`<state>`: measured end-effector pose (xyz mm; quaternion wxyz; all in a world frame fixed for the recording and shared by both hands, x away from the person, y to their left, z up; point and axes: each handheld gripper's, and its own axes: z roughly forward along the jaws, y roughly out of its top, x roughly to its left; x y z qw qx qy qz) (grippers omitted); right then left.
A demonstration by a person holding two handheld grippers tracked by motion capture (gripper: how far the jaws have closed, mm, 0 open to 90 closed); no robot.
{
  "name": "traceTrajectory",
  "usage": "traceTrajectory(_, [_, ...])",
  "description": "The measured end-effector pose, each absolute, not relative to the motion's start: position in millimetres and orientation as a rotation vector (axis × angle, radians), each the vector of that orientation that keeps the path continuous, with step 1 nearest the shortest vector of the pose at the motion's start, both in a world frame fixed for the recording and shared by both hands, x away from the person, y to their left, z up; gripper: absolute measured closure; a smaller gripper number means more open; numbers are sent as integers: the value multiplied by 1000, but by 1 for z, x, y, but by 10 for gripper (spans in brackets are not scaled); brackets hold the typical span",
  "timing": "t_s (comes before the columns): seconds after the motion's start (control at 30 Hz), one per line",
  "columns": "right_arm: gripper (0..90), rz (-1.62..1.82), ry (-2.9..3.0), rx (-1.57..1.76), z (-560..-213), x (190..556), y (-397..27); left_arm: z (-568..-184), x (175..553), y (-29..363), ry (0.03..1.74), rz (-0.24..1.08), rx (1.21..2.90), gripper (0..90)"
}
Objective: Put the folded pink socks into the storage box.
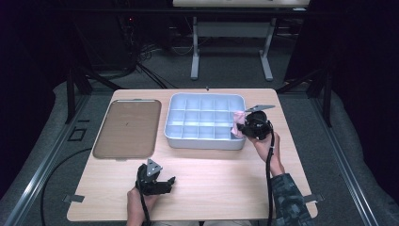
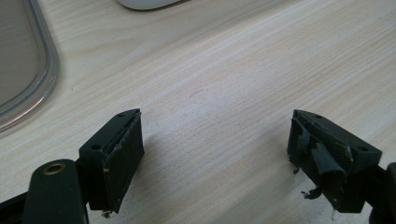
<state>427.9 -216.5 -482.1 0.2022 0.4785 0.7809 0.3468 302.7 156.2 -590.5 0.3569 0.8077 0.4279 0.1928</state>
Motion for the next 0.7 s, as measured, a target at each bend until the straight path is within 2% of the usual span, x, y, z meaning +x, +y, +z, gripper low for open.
traceTrajectory(0.47, [723, 879, 2232, 1356, -503, 442, -213, -590, 302, 156, 1103, 497, 2086, 184])
traceTrajectory(0.7, [684, 885, 2244, 1384, -506, 443, -216, -591, 302, 156, 1104, 500, 2084, 185])
